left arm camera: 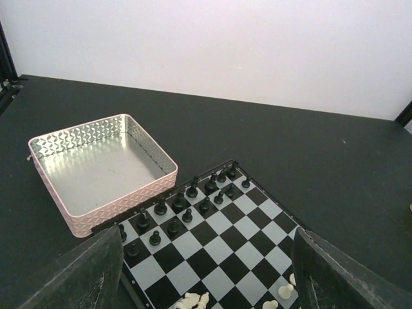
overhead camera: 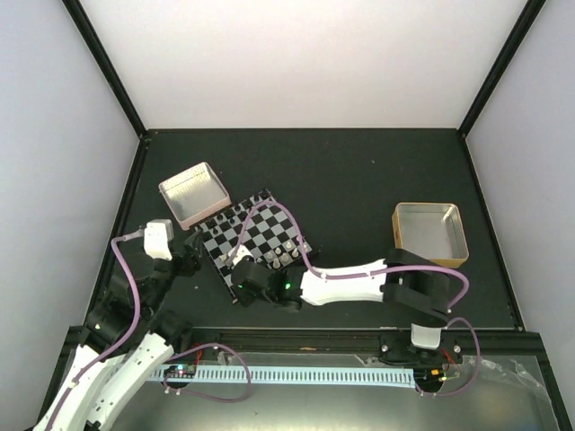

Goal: Set up the chess pieces on the board
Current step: Place the chess piece on the chessboard.

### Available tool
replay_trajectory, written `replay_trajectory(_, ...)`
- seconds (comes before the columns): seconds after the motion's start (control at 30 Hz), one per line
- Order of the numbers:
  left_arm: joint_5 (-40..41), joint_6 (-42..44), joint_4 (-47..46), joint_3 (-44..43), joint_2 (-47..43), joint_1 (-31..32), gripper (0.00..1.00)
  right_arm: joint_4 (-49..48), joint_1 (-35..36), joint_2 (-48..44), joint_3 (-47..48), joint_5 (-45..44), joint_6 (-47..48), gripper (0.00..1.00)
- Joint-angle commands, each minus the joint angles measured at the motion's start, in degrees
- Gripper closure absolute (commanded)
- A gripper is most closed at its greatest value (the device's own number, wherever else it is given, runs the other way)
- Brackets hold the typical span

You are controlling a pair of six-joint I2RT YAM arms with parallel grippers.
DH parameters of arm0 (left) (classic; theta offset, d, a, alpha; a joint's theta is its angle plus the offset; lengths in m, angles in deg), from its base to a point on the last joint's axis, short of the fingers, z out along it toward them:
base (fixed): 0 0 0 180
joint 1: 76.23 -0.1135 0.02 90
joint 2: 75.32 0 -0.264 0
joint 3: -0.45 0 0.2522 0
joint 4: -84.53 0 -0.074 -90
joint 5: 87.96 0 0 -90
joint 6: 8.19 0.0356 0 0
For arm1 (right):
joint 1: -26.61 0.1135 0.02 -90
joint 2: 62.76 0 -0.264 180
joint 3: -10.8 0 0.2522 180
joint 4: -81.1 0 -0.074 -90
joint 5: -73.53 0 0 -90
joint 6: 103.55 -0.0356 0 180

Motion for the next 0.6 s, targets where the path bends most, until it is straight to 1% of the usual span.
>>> replay_trajectory(0.0,2.7,-1.0,1.1,-0.3,-0.2,0.1,0.27,-5.9,1.0,3.8,2.7,-5.4,1.1,0.97)
replay_trajectory(0.2,2.4,-0.9,1.2,-0.1,0.2,0.1,0.26,-6.4,2.0,7.9,4.3,-6.1,1.5,0.97)
replay_trajectory(0.57,2.3,-0.7,1.2,0.0,1.0,0.1,0.26,-6.3,3.0,9.8,3.0,-5.9,0.6,0.96)
